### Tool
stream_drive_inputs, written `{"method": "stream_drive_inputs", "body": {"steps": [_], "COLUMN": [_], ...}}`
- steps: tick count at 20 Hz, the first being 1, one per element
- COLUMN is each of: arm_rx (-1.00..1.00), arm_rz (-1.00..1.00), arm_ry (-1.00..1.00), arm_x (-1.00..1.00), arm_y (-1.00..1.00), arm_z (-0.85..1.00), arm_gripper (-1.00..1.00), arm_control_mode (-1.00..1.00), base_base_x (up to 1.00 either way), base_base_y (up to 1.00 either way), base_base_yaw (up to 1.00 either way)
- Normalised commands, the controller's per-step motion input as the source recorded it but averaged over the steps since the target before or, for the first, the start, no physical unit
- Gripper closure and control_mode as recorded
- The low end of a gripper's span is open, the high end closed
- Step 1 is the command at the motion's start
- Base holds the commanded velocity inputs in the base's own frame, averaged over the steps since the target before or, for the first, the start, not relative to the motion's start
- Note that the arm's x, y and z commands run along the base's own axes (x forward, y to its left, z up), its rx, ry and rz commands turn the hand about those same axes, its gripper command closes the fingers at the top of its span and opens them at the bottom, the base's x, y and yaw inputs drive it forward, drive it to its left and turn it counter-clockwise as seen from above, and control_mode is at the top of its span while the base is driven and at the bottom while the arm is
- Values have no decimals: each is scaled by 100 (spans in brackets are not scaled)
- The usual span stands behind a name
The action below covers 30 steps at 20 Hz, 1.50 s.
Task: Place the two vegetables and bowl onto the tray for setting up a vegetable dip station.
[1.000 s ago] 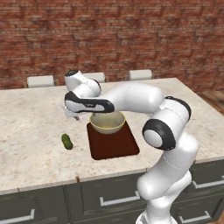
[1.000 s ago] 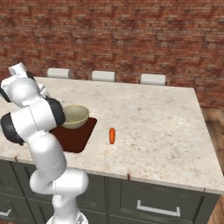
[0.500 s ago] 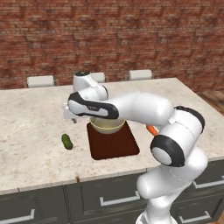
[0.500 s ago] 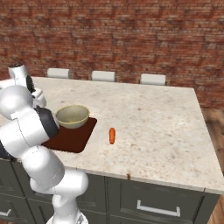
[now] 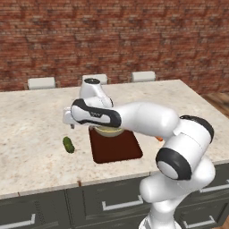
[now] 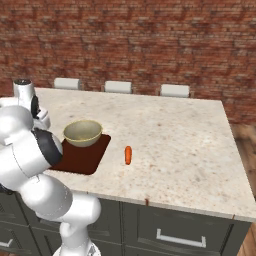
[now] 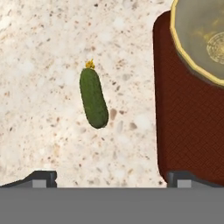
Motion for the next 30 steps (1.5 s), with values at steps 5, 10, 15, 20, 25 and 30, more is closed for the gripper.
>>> {"method": "stream_drive_inputs", "body": {"steps": [5, 10, 15, 20, 25, 30], "arm_rx": [4, 0, -2, -11, -7, 0], "arm_rz": [0, 1, 1, 3, 7, 8], "arm_ry": [1, 6, 5, 2, 0, 2], "arm_x": [11, 16, 12, 12, 10, 9], "arm_y": [27, 25, 20, 11, 0, 2], "arm_z": [-15, -12, -11, -11, -10, -16], "arm_gripper": [-100, -100, -100, -100, -100, -100], "arm_control_mode": [-100, -100, -100, -100, -100, -100], "base_base_x": [0, 0, 0, 0, 0, 0], "base_base_y": [0, 0, 0, 0, 0, 0], "base_base_yaw": [0, 0, 0, 0, 0, 0]}}
